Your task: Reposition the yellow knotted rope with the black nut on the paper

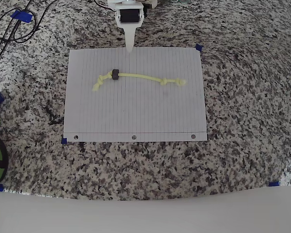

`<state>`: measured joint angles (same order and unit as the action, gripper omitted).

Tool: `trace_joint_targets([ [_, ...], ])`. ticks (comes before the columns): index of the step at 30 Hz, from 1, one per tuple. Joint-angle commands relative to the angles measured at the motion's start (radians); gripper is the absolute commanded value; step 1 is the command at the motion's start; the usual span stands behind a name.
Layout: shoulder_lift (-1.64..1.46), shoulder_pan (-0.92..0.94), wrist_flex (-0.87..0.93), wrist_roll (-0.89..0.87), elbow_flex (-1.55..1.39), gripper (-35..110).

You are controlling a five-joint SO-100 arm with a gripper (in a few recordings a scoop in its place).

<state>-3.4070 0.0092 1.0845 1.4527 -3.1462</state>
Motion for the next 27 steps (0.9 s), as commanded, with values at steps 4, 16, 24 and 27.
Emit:
trace_joint_targets([
  [4,0.035,-0.028,-0.005,0.034,0.000,0],
  [16,0.021,-0.026,-0.002,0.041,-0.028,0],
  [24,-0.002,-0.002,0.021,0.034,-0.031,0],
  [27,-0.002,0.002,0.020,0.032,-0.031,0],
])
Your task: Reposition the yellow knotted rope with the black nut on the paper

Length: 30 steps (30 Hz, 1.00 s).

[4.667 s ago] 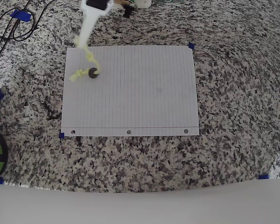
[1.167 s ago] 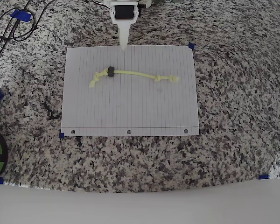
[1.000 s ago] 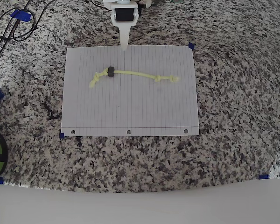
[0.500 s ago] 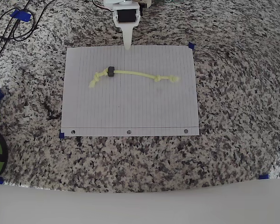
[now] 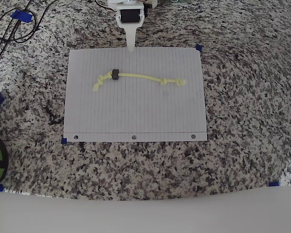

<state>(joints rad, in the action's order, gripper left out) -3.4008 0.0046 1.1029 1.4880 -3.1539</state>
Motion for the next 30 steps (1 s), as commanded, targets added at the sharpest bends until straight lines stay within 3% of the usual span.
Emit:
trace_joint_targets([
  [1,-0.008,0.005,0.002,-0.005,-0.023,0],
  [30,-0.008,0.014,-0.002,-0.008,-0.023,4],
])
